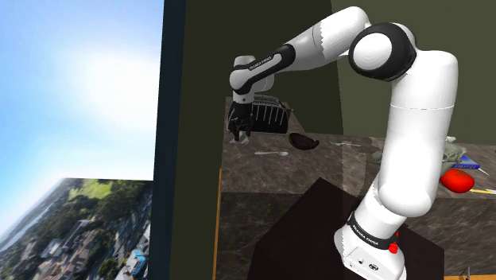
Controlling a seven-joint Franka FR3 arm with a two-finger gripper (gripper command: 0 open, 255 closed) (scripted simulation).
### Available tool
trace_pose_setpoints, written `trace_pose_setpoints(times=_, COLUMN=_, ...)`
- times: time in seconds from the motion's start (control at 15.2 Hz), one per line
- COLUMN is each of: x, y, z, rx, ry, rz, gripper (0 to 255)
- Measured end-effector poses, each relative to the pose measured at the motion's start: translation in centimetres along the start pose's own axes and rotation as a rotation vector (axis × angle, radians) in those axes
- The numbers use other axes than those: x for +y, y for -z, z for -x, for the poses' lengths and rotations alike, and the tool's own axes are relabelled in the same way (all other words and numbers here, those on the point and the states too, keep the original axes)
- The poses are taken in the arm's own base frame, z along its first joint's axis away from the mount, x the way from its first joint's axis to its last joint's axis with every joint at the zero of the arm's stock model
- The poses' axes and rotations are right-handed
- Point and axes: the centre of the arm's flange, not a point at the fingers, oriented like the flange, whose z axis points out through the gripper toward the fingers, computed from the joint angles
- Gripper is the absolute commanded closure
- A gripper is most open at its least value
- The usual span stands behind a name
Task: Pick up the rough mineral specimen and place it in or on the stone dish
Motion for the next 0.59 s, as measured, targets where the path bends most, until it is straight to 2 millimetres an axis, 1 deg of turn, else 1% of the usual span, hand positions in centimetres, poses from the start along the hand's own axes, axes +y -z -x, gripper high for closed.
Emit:
trace_pose_setpoints(times=0.33, x=-0.1, y=2.4, z=0.4, rx=0.000, ry=0.000, rz=0.000, gripper=255)
trace_pose_setpoints(times=0.4, x=0.5, y=2.6, z=0.6, rx=0.000, ry=0.000, rz=0.000, gripper=255)
trace_pose_setpoints(times=0.59, x=4.0, y=3.4, z=1.3, rx=0.000, ry=-0.001, rz=0.000, gripper=255)
